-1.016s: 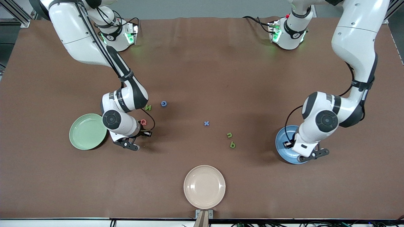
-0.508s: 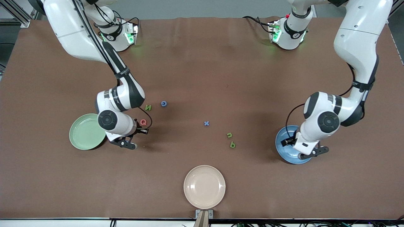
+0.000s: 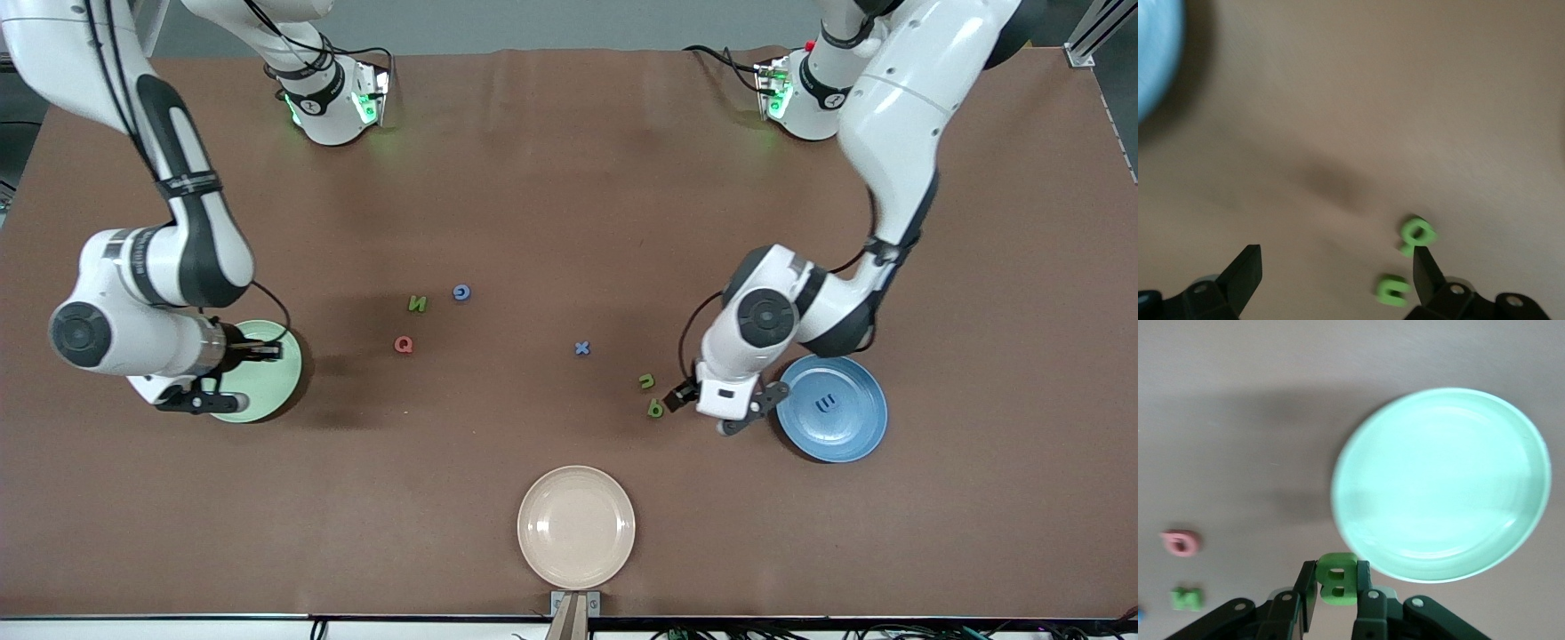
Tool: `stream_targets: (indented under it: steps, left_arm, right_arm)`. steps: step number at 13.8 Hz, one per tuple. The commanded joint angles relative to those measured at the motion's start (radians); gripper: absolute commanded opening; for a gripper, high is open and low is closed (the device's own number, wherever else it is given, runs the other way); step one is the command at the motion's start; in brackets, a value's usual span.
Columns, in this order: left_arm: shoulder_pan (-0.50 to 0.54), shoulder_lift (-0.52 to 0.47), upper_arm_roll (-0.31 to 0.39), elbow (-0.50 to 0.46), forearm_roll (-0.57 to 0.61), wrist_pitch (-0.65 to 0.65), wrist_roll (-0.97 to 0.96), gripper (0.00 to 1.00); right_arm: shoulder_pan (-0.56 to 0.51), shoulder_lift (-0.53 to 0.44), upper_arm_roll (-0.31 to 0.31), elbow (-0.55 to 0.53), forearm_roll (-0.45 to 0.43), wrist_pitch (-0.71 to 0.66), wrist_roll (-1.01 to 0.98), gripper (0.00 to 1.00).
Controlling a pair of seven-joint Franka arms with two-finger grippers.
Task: Sort upper and lower case letters into plates
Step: 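Grasp the green q with the left gripper while the right gripper reaches the pink Q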
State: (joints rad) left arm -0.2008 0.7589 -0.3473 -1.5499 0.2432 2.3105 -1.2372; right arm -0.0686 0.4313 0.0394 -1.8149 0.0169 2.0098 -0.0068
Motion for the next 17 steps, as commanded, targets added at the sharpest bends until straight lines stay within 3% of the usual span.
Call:
stream_targets:
  steps: [1, 6, 11, 14, 15, 16, 17]
  left_arm:
    - [-0.028, 0.088, 0.010, 0.108, -0.024, -0.007, -0.113, 1.00]
    - [-0.051, 0.141, 0.034, 0.181, -0.024, -0.002, -0.312, 0.99]
    - [-0.109, 0.178, 0.062, 0.240, -0.027, -0.022, -0.315, 0.95]
    - [-0.124, 0.221, 0.064, 0.329, -0.028, -0.117, -0.314, 0.92]
    - [-0.124, 0.223, 0.064, 0.333, -0.028, -0.118, -0.314, 0.90]
    - [-0.126, 0.226, 0.062, 0.336, -0.030, -0.118, -0.315, 0.87]
    - [-0.126, 0.226, 0.060, 0.338, -0.030, -0.118, -0.315, 0.86]
  right_arm:
    - [-0.048, -0.008, 0.020, -0.092, -0.009, 0.102, -0.079, 0.18]
    - [-0.082, 0.050, 0.022, -0.119, -0.009, 0.236, -0.117, 0.19]
    - [-0.083, 0.087, 0.022, -0.129, -0.009, 0.265, -0.117, 0.24]
    - [-0.080, 0.095, 0.022, -0.141, -0.008, 0.290, -0.116, 0.30]
    - [-0.079, 0.095, 0.022, -0.141, -0.008, 0.288, -0.116, 0.35]
    - [-0.077, 0.093, 0.022, -0.139, -0.008, 0.284, -0.116, 0.61]
    - [-0.076, 0.087, 0.022, -0.138, -0.008, 0.279, -0.110, 0.98]
